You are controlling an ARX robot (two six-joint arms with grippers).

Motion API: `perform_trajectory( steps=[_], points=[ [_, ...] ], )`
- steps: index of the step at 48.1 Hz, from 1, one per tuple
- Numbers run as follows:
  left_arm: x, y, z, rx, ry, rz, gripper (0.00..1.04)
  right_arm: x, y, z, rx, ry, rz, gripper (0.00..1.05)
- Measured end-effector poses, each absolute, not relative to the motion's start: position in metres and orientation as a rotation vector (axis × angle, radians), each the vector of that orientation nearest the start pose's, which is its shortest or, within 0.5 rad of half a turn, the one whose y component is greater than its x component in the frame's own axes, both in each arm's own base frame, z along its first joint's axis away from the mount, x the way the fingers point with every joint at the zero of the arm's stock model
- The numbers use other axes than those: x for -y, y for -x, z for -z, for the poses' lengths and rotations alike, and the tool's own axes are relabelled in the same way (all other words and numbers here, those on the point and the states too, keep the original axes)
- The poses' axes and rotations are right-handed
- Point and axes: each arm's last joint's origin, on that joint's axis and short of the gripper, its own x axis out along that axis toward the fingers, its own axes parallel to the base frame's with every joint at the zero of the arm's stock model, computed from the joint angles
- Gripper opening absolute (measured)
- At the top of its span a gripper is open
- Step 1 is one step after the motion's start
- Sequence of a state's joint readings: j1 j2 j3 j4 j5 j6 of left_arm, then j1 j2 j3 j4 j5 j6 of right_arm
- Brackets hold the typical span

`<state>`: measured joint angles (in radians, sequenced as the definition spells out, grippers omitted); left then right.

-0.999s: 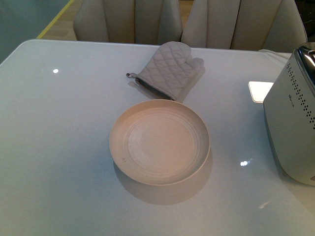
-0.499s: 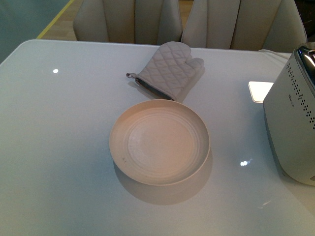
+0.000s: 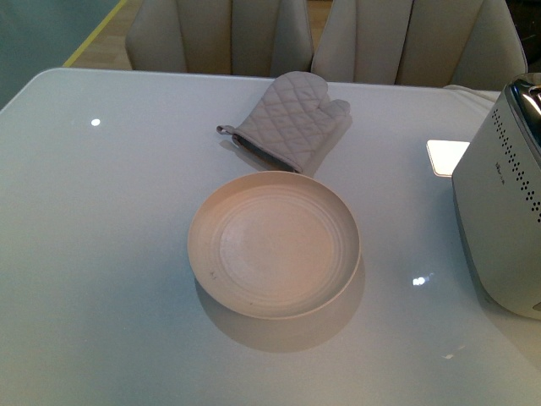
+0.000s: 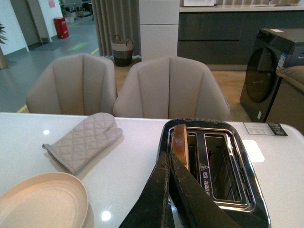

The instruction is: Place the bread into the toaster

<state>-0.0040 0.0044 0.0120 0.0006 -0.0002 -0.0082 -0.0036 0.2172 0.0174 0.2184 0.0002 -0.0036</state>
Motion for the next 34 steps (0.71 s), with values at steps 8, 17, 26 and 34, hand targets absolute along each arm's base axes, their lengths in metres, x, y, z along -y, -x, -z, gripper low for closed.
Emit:
perform_trajectory(
  steps=[8, 17, 26, 34],
  points=[
    [0.000, -0.097, -0.167, 0.008, 0.008, 0.004, 0.98, 0.000, -0.105, -0.170, -0.002, 0.004, 0.005, 0.02],
    [0.000, -0.097, -0.167, 0.008, 0.008, 0.004, 0.98, 0.000, -0.097, -0.169, 0.012, 0.004, 0.003, 0.02],
    [0.000, -0.097, -0.167, 0.008, 0.008, 0.004, 0.98, 0.000, -0.097, -0.169, 0.013, 0.004, 0.004, 0.02],
    [0.000, -0.097, -0.167, 0.008, 0.008, 0.004, 0.98, 0.000, -0.097, -0.169, 0.013, 0.004, 0.003, 0.26]
  ],
)
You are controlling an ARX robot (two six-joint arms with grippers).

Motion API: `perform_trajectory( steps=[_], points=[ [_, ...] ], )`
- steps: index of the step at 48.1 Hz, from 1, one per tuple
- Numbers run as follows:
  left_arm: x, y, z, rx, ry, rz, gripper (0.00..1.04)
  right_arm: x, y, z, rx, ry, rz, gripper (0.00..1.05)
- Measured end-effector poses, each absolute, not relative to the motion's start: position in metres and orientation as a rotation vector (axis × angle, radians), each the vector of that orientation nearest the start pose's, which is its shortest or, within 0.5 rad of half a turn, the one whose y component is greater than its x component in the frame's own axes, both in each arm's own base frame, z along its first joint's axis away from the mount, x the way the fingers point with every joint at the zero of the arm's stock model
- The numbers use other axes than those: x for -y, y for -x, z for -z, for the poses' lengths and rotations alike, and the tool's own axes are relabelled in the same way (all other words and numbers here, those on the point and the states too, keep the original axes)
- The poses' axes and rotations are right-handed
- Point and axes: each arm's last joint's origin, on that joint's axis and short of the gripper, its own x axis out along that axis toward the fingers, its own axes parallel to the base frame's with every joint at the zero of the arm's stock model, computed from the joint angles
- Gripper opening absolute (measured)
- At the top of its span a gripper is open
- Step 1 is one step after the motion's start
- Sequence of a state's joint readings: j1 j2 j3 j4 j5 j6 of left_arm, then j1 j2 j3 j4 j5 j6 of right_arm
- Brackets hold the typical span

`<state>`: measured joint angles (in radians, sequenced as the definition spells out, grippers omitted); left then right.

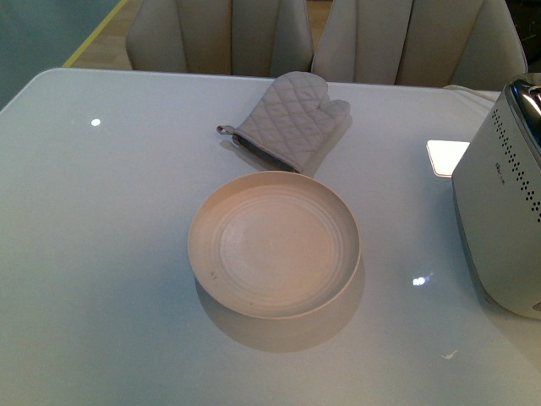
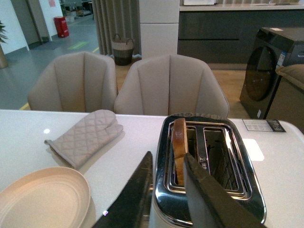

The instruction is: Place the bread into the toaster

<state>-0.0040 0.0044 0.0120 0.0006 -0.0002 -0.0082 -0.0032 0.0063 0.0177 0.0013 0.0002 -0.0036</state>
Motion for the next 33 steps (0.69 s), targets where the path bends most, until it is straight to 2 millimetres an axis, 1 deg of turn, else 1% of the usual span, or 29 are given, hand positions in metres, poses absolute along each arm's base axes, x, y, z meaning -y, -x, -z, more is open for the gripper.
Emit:
perform_trajectory(
  steps=[1, 5, 6, 16, 17, 21, 23, 27, 33],
  points=[
    [0.0004, -0.0972, -0.1673, 0.008, 0.008, 0.004, 0.98, 0.0004, -0.0970, -0.1693, 0.013, 0.004, 0.004, 0.28],
    [0.0004, -0.0972, -0.1673, 0.008, 0.008, 0.004, 0.98, 0.0003, -0.0970, -0.1693, 0.013, 0.004, 0.003, 0.42],
    [0.0004, -0.0972, -0.1673, 0.008, 0.008, 0.004, 0.98, 0.0003, -0.0970, -0.1693, 0.013, 0.004, 0.003, 0.44],
    [0.0004, -0.0972, -0.1673, 0.008, 0.008, 0.004, 0.98, 0.0004, -0.0970, -0.1693, 0.013, 0.004, 0.004, 0.78],
    [0.0004, -0.0972, -0.1673, 0.008, 0.008, 0.004, 0.98, 0.0003, -0.0970, -0.1693, 0.013, 0.004, 0.003, 0.80],
    [0.0004, -0.0972, -0.1673, 0.008, 0.008, 0.004, 0.98, 0.0003, -0.0970, -0.1693, 0.013, 0.004, 0.003, 0.94],
    [0.0004, -0.0972, -0.1673, 0.008, 0.008, 0.004, 0.98, 0.0003, -0.0970, -0.1692, 0.013, 0.003, 0.003, 0.97],
    [0.0004, -0.0972, -0.1673, 0.008, 0.008, 0.004, 0.98, 0.0003, -0.0970, -0.1693, 0.013, 0.003, 0.003, 0.96],
    [0.0004, -0.0973, -0.1673, 0.008, 0.008, 0.004, 0.98, 0.0003, -0.0970, -0.1692, 0.013, 0.003, 0.003, 0.96]
  ],
)
